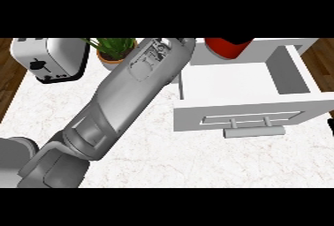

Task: Pick up the can, place it into the drawer and close the drawer

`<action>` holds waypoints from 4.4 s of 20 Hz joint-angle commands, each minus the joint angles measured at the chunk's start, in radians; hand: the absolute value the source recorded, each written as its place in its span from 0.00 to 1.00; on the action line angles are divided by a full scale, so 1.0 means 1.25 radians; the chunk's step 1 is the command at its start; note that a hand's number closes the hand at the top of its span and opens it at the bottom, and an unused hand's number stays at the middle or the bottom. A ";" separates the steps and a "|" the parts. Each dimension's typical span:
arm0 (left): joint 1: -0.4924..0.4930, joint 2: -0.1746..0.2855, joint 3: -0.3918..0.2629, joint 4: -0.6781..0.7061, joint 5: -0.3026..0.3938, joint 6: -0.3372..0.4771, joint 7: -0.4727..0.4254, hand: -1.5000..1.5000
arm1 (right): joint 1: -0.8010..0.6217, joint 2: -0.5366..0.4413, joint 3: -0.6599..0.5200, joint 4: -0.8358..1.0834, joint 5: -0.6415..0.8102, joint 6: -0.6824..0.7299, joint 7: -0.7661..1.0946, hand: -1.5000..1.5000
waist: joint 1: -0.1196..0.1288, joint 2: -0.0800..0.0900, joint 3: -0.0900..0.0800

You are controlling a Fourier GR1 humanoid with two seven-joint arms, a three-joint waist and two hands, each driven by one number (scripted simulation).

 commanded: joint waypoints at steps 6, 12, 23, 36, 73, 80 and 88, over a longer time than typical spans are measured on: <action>-0.057 0.000 -0.100 0.088 0.116 0.045 -0.028 1.00 | -0.092 -0.022 0.012 -0.001 0.015 -0.030 0.071 0.00 | -0.017 0.004 0.000; -0.048 0.000 -0.147 0.149 0.138 0.059 -0.078 1.00 | -0.075 0.001 0.033 0.009 0.047 -0.040 0.055 0.00 | -0.024 0.006 0.000; -0.009 0.000 -0.230 0.212 0.165 0.080 -0.171 1.00 | -0.105 -0.013 0.026 0.027 0.038 -0.033 0.041 0.00 | -0.044 0.013 0.001; -0.001 0.000 -0.278 0.227 0.218 0.163 -0.167 0.00 | -0.112 -0.021 0.035 -0.001 0.027 -0.023 0.052 0.00 | -0.067 0.016 0.001; -0.036 0.000 -0.241 0.160 0.346 0.240 -0.208 0.00 | -0.242 -0.198 0.295 0.148 0.824 -0.108 -0.068 0.00 | 0.031 -0.005 -0.001; 0.023 0.058 -0.250 0.068 0.294 0.219 -0.150 0.00 | -0.322 -0.107 0.320 0.385 0.929 -0.266 -0.082 0.00 | 0.062 -0.012 -0.001; 0.039 0.157 -0.261 -0.063 0.261 0.219 -0.046 0.00 | -0.414 -0.114 0.223 0.692 0.924 -0.429 -0.187 0.00 | 0.081 -0.011 0.000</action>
